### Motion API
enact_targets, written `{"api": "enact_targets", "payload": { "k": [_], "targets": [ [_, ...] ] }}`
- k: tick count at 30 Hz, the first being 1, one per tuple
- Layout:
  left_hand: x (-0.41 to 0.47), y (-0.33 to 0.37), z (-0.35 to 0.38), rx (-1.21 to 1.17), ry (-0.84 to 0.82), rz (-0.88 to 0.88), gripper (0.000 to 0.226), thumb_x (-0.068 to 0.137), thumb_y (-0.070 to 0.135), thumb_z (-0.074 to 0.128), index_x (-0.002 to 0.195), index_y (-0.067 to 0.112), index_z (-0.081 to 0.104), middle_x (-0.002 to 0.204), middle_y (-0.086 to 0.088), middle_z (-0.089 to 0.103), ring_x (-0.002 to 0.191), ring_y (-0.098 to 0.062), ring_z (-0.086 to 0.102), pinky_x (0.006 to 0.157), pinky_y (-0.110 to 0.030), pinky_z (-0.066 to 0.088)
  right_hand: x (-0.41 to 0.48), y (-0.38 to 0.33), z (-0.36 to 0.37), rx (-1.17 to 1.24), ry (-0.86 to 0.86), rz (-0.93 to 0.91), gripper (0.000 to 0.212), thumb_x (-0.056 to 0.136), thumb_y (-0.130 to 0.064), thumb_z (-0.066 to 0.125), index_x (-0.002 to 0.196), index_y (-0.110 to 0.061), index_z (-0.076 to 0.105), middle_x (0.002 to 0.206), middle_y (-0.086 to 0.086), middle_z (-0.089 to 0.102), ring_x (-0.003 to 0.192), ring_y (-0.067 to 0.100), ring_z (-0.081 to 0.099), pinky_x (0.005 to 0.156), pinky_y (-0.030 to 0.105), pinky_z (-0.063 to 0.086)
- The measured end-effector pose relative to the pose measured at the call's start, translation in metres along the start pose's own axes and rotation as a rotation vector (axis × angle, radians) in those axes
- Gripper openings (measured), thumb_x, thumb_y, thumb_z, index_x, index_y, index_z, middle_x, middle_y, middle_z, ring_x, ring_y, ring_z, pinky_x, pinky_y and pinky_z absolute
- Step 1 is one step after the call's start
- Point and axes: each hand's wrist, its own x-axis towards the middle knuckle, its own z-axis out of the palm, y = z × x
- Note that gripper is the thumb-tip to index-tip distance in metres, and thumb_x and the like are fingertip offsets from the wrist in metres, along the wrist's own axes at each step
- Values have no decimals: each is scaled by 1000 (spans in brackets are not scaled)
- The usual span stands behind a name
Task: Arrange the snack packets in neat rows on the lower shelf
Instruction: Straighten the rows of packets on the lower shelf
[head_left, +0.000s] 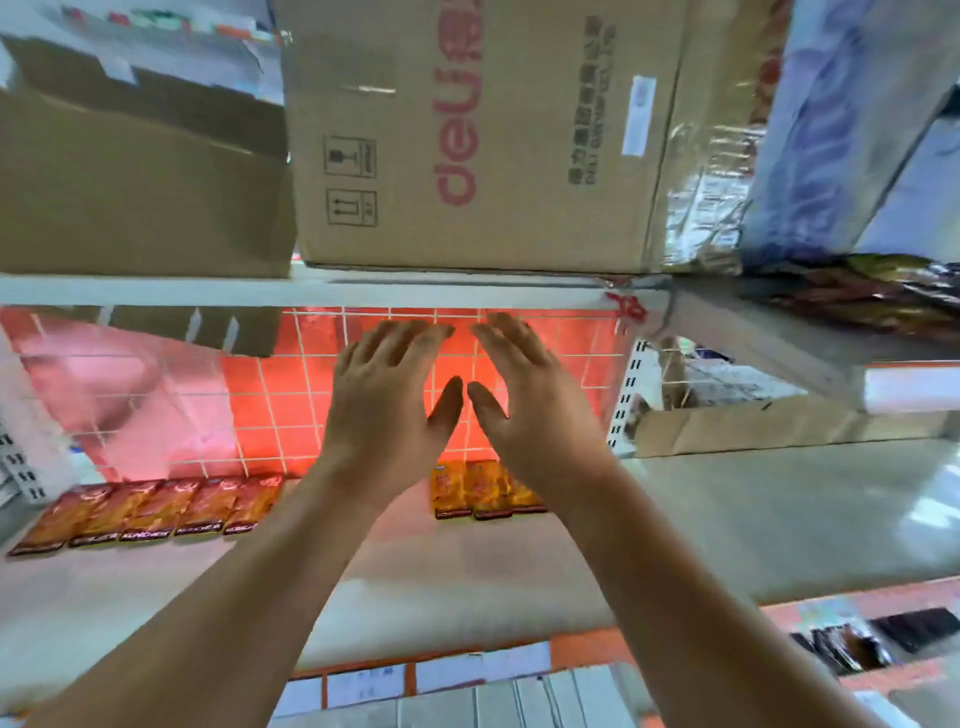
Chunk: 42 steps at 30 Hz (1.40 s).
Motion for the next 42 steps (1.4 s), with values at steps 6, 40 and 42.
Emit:
{"api": "enact_targets", "payload": {
  "k": [6, 40, 42],
  "targets": [
    [49, 145, 2, -78, 23, 197, 48, 91, 40, 53, 133, 18, 62, 129, -3, 67, 121, -32, 60, 102, -49, 46, -37, 37, -146, -91, 223, 31, 53, 90, -21, 62, 141, -11, 54, 148, 6, 50, 138, 22, 46, 112, 32, 38],
    [193, 292, 216, -485, -377, -50, 26, 90, 21, 68, 113, 26, 79, 111, 5, 77, 88, -7, 65, 70, -14, 41, -3, 282, -259, -465, 17, 361, 24, 71, -22, 74, 94, -28, 74, 98, -9, 68, 94, 19, 62, 81, 33, 50],
    [188, 290, 218, -552, -297, -64, 17, 91, 20, 68, 101, 26, 80, 97, 9, 75, 76, -3, 58, 62, -7, 33, -9, 287, -258, -421, 114, 313, 21, 72, -9, 74, 86, -24, 76, 91, -11, 67, 90, 13, 61, 82, 28, 48]
  ]
}}
